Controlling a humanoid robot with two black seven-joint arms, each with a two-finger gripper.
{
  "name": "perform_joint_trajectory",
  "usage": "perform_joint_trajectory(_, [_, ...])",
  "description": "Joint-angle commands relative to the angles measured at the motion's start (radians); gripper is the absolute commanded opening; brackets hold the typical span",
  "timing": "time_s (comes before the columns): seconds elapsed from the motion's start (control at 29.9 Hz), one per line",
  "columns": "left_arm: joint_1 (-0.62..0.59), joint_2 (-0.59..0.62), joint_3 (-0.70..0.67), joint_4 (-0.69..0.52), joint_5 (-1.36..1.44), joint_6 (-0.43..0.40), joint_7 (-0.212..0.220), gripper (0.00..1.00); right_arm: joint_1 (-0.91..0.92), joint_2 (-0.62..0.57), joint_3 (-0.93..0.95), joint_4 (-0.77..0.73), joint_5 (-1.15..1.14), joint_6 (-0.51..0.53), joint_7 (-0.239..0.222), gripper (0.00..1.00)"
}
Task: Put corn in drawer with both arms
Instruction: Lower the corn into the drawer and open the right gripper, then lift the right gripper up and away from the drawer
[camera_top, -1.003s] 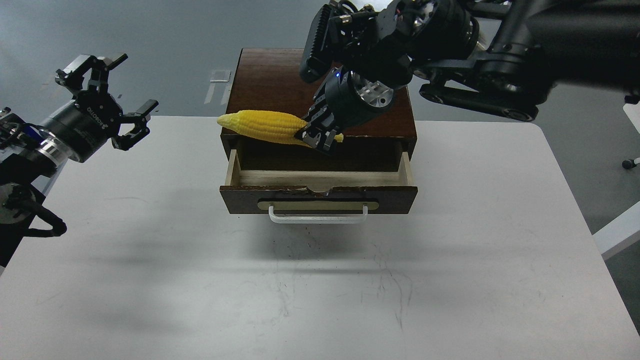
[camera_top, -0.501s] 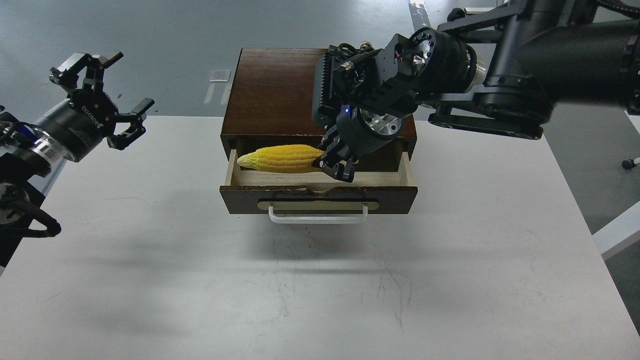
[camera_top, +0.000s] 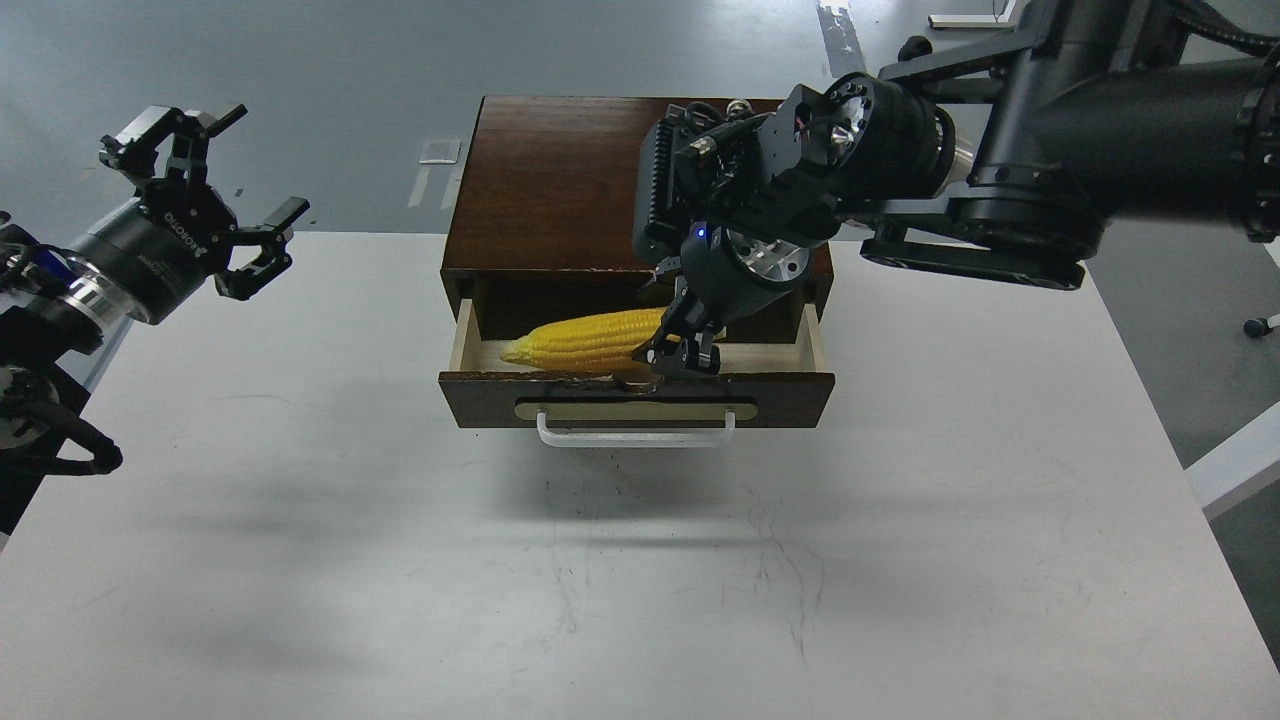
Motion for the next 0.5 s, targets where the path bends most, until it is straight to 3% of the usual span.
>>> perform_joint_trajectory(0.0, [0.000, 0.005, 0.000, -0.001, 0.000, 0.000, 0.000, 0.98, 0.002, -0.002, 0.000, 0.002, 0.000, -0.001, 0.000, 0.62])
perform_joint_trajectory(0.27, [0.001, 0.008, 0.000, 0.000, 0.000, 0.000, 0.000, 0.98, 0.043, -0.024, 0.053, 0.005, 0.038, -0.005, 0.000, 0.67])
perform_joint_trajectory(0.47, [0.001, 0.008, -0.003, 0.000, 0.000, 0.000, 0.000, 0.98, 0.046, -0.119, 0.138, -0.009, 0.280, -0.002, 0.000, 0.92])
